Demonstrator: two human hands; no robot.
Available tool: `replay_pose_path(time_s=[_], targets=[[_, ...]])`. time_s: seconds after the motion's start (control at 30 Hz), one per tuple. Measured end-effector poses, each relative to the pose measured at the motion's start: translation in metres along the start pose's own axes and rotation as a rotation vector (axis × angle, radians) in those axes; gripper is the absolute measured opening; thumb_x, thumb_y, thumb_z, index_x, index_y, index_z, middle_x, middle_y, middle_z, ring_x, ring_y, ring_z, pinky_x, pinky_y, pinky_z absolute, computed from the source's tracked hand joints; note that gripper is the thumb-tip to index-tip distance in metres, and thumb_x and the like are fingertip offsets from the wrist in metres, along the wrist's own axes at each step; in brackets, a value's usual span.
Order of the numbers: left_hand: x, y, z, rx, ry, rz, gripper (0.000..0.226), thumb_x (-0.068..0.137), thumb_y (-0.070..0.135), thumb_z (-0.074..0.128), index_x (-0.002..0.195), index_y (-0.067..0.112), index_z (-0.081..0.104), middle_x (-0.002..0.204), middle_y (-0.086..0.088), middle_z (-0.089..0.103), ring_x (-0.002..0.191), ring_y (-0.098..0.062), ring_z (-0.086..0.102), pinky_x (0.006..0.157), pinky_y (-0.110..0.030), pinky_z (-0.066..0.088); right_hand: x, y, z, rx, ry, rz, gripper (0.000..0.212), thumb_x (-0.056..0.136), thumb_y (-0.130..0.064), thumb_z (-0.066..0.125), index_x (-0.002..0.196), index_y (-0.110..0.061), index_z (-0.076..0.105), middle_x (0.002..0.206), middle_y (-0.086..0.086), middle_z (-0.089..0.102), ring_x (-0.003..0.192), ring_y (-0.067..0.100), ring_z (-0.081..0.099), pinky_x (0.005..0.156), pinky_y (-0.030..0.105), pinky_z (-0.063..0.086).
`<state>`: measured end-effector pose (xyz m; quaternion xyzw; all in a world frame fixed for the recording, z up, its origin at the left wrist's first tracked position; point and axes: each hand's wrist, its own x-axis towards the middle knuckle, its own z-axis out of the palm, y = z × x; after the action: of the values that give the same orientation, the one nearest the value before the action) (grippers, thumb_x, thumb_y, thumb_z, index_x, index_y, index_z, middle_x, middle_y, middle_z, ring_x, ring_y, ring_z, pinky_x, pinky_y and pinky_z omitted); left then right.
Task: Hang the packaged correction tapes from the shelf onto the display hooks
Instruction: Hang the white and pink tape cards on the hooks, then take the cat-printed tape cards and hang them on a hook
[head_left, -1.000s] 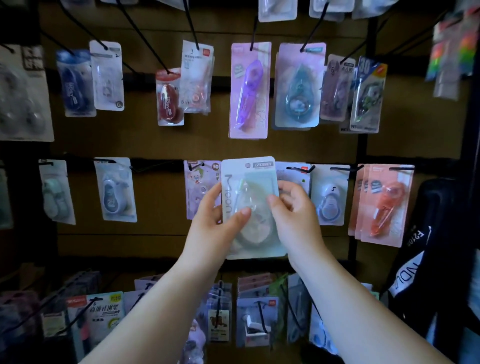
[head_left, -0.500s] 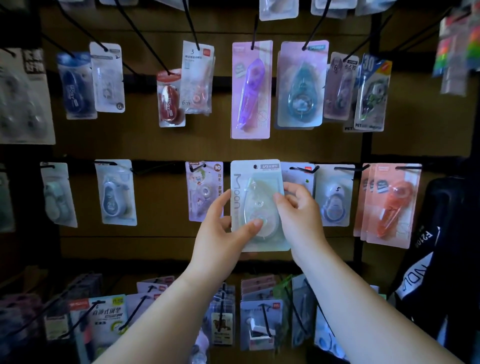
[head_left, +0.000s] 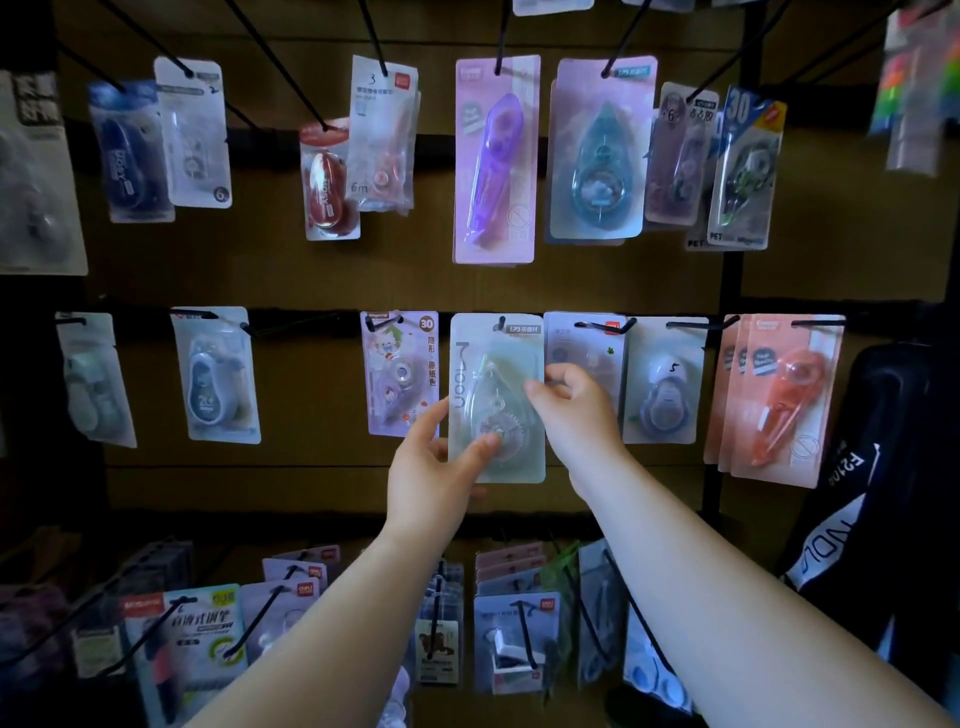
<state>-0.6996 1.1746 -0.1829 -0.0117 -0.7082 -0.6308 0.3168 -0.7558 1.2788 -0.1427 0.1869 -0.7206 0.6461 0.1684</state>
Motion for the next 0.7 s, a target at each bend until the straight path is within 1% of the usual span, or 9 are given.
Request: replay_pose_path(time_s=[0.13, 0.2, 0.33, 0.37, 0.43, 0.5, 0.6, 0.63, 0.7], targets=[[0.017, -0.009, 0.007, 0.062, 0.0, -0.001, 0.056, 0.085, 0.024, 0.061, 0.136, 0.021, 0.039, 0.089, 0.002, 0.062, 0.077, -0.008, 0.06, 0.061, -0.024, 0.056, 0.016, 0.003, 0.003, -0.119, 0.022, -0.035, 0.026, 0.093, -0.021, 0.047, 0.114, -0.008, 0.055, 0.113, 0.008, 0.062, 0.094, 0.016, 0.056, 0.061, 0.017, 0.044], [0.023, -0.012, 0.01, 0.084, -0.003, 0.006, 0.054, 0.085, 0.024, 0.061, 0.135, 0.021, 0.04, 0.099, -0.002, 0.063, 0.081, -0.01, 0.06, 0.065, -0.029, 0.056, 0.022, 0.005, 0.005, -0.186, 0.038, -0.046, 0.026, 0.093, -0.022, 0.047, 0.112, -0.007, 0.056, 0.114, 0.009, 0.063, 0.099, 0.019, 0.058, 0.064, 0.022, 0.046], [0.033, -0.017, 0.012, 0.142, 0.043, -0.034, 0.062, 0.085, 0.027, 0.061, 0.139, 0.019, 0.032, 0.122, -0.006, 0.057, 0.094, -0.018, 0.059, 0.078, -0.037, 0.057, 0.028, 0.012, 0.012, -0.26, 0.066, -0.028, 0.025, 0.092, -0.025, 0.049, 0.109, -0.007, 0.055, 0.113, 0.01, 0.061, 0.106, 0.025, 0.059, 0.085, 0.038, 0.054], [0.033, -0.019, 0.011, 0.162, 0.056, -0.063, 0.067, 0.084, 0.029, 0.061, 0.141, 0.018, 0.027, 0.125, -0.008, 0.055, 0.1, -0.022, 0.058, 0.084, -0.039, 0.055, 0.028, 0.014, 0.013, -0.255, 0.072, -0.024, 0.026, 0.092, -0.025, 0.049, 0.109, -0.007, 0.054, 0.114, 0.01, 0.061, 0.106, 0.026, 0.059, 0.083, 0.038, 0.054], [0.03, -0.022, 0.007, 0.225, 0.071, -0.114, 0.074, 0.084, 0.032, 0.062, 0.143, 0.016, 0.021, 0.135, -0.01, 0.049, 0.117, -0.026, 0.053, 0.095, -0.036, 0.046, 0.025, 0.019, 0.014, -0.227, 0.087, -0.022, 0.029, 0.091, -0.025, 0.051, 0.114, -0.007, 0.051, 0.113, 0.008, 0.059, 0.105, 0.023, 0.057, 0.07, 0.026, 0.051], [0.018, -0.027, -0.003, 0.26, 0.092, -0.133, 0.074, 0.083, 0.034, 0.061, 0.143, 0.016, 0.022, 0.141, -0.008, 0.041, 0.125, -0.022, 0.045, 0.093, -0.028, 0.042, 0.013, 0.023, 0.01, -0.152, 0.106, -0.01, 0.033, 0.091, -0.023, 0.052, 0.121, -0.008, 0.047, 0.105, 0.002, 0.053, 0.097, 0.016, 0.052, 0.062, 0.017, 0.039], [-0.024, -0.038, -0.029, 0.196, 0.119, -0.087, 0.057, 0.084, 0.026, 0.06, 0.135, 0.019, 0.036, 0.115, 0.004, 0.052, 0.096, -0.009, 0.055, 0.069, -0.013, 0.044, -0.015, 0.039, 0.0, -0.045, 0.147, -0.003, 0.02, 0.089, -0.016, 0.052, 0.11, -0.015, 0.052, 0.086, -0.008, 0.05, 0.09, 0.015, 0.05, 0.067, 0.021, 0.039], [-0.042, -0.043, -0.039, 0.167, 0.106, -0.065, 0.045, 0.085, 0.02, 0.059, 0.127, 0.02, 0.044, 0.103, 0.008, 0.056, 0.087, -0.004, 0.058, 0.066, -0.014, 0.046, -0.029, 0.045, -0.002, -0.026, 0.132, -0.002, 0.01, 0.089, -0.014, 0.052, 0.098, -0.018, 0.053, 0.08, -0.008, 0.05, 0.085, 0.016, 0.051, 0.068, 0.022, 0.039], [-0.084, -0.057, -0.059, 0.123, 0.062, -0.072, 0.021, 0.084, 0.01, 0.058, 0.1, 0.023, 0.058, 0.083, 0.008, 0.064, 0.073, 0.003, 0.063, 0.064, -0.012, 0.051, -0.059, 0.06, -0.007, -0.005, 0.061, 0.017, 0.019, 0.089, -0.009, 0.05, 0.079, -0.024, 0.053, 0.074, -0.005, 0.055, 0.065, 0.01, 0.053, 0.059, 0.018, 0.041]])
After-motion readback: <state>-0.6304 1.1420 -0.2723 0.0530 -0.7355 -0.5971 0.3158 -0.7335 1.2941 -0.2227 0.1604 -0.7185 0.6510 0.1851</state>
